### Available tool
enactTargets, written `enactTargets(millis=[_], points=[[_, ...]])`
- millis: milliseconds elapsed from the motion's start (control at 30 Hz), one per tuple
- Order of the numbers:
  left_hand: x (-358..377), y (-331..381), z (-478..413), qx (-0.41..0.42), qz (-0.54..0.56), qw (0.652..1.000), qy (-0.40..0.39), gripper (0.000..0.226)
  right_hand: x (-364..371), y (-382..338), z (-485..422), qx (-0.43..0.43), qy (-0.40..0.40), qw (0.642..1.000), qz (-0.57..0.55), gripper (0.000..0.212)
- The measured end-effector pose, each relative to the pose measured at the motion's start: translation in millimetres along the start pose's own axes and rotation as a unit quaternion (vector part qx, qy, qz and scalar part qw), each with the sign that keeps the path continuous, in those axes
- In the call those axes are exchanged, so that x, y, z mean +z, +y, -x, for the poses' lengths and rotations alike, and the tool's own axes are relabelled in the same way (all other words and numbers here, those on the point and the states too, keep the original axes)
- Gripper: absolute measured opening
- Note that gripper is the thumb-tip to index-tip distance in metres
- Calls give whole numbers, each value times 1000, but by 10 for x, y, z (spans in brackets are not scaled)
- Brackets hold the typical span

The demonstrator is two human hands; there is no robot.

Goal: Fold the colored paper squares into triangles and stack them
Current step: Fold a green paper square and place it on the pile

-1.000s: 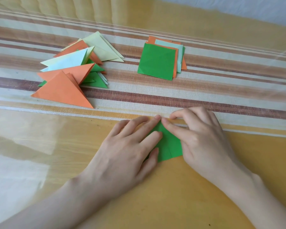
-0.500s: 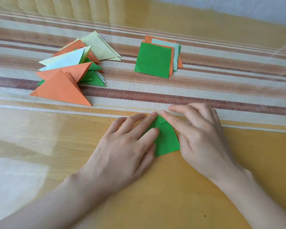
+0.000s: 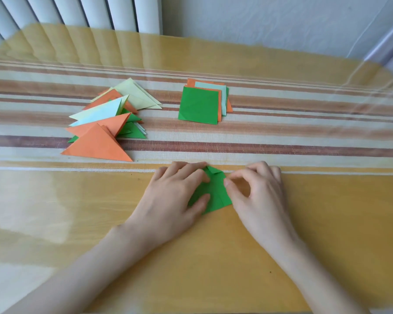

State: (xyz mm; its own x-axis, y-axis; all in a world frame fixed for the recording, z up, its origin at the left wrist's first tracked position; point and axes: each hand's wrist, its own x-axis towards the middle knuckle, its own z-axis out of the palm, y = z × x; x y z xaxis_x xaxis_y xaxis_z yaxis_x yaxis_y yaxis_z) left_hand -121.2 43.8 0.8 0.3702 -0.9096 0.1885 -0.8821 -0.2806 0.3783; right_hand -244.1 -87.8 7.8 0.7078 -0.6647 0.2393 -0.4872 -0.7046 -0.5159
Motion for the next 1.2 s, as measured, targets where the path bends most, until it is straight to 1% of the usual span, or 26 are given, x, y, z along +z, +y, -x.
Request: enactTargets(millis=[33,100,167,200,300,400,467,500,567,600,733,800,900,1033,1067,1133,1200], points=[[-31,-18,-63,-3,13,1000,-9,36,-7,-48,60,31,2,999,16,16],[-77,-81,-215,-8,49,998,-29,27,-17,-145,140,78,-13,996,37,16],[-113,-129,-354,-15,104,994,-27,14,-1,-212,165,104,-25,994,37,17],[-128,-136,-409,-25,129,991,-29,12,13,-233,156,115,-28,993,28,16],[-171,-121,-488,-59,166,983,-46,21,40,-279,107,133,-24,991,-13,13],[-210,-155,-455,-57,173,982,-49,27,87,-277,29,105,-11,993,-56,21],[-237,-192,-404,-50,168,983,-56,31,102,-263,-52,79,-18,990,-120,22],[-260,-203,-377,-61,187,979,-57,37,94,-252,-111,66,-26,986,-148,21],[-311,-250,-340,-104,269,957,-37,44,44,-229,-243,41,-54,980,-184,24],[-328,-301,-337,-116,293,949,-23,41,14,-221,-312,30,-76,976,-201,27],[-392,-510,-334,-88,249,964,-30,13,-49,-207,-530,-6,-160,949,-272,30],[-405,-550,-332,-89,258,962,-22,12,-46,-224,-602,-13,-182,938,-295,29],[-404,-547,-330,-89,266,960,-17,14,-16,-247,-673,-9,-191,932,-309,26],[-344,-552,-321,-106,268,958,7,13,1,-241,-693,26,-186,929,-320,8],[-327,-551,-321,-110,268,957,16,12,-6,-231,-685,34,-191,924,-329,9],[-312,-546,-315,-116,270,955,32,10,-10,-204,-654,33,-210,918,-335,20],[-299,-544,-306,-119,272,954,44,9,25,-185,-614,21,-213,922,-322,32]])
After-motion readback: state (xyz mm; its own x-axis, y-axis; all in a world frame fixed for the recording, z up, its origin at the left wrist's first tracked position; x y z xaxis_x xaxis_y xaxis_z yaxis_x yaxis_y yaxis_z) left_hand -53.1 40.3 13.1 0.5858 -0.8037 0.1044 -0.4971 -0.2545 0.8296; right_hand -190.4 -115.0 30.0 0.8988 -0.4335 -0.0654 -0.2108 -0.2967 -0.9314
